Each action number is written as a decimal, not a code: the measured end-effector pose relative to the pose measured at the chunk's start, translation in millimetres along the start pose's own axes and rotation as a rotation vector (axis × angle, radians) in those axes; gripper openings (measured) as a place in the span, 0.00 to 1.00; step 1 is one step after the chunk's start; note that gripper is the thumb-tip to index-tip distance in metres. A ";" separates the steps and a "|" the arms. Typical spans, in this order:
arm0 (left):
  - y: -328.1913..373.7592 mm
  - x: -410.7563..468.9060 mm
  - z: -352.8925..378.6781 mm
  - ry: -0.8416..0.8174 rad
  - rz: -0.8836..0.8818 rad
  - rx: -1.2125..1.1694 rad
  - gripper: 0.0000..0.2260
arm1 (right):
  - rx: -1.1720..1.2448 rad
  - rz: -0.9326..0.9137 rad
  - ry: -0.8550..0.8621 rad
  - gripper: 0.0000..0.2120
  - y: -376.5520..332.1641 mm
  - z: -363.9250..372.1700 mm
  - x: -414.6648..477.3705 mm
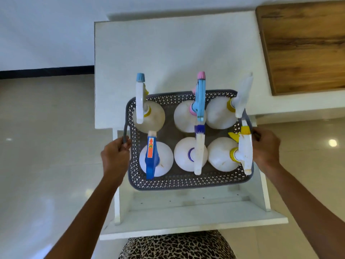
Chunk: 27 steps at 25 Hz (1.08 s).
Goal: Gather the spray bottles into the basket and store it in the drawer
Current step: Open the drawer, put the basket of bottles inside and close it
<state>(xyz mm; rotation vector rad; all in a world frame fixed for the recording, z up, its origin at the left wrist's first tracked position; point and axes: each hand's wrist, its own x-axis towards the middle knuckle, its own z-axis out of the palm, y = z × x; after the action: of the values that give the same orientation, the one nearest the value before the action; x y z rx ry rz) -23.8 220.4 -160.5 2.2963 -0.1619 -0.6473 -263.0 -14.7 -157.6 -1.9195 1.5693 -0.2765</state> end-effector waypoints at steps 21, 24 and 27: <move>-139.0 -34.3 79.2 -0.131 -0.319 0.107 0.12 | 0.015 0.303 -0.085 0.08 144.6 81.5 -61.8; -155.1 -9.3 97.5 -0.148 -0.344 0.139 0.11 | -0.006 0.292 -0.111 0.07 156.3 107.1 -44.0; -169.1 12.9 114.5 -0.143 -0.405 0.157 0.10 | -0.004 0.312 -0.108 0.07 163.4 129.8 -30.6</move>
<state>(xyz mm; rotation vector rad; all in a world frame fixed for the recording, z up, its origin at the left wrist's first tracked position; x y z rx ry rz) -81.6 267.6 -351.0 2.4548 0.1992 -1.0371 -333.3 43.7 -347.7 -1.6318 1.7650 -0.0363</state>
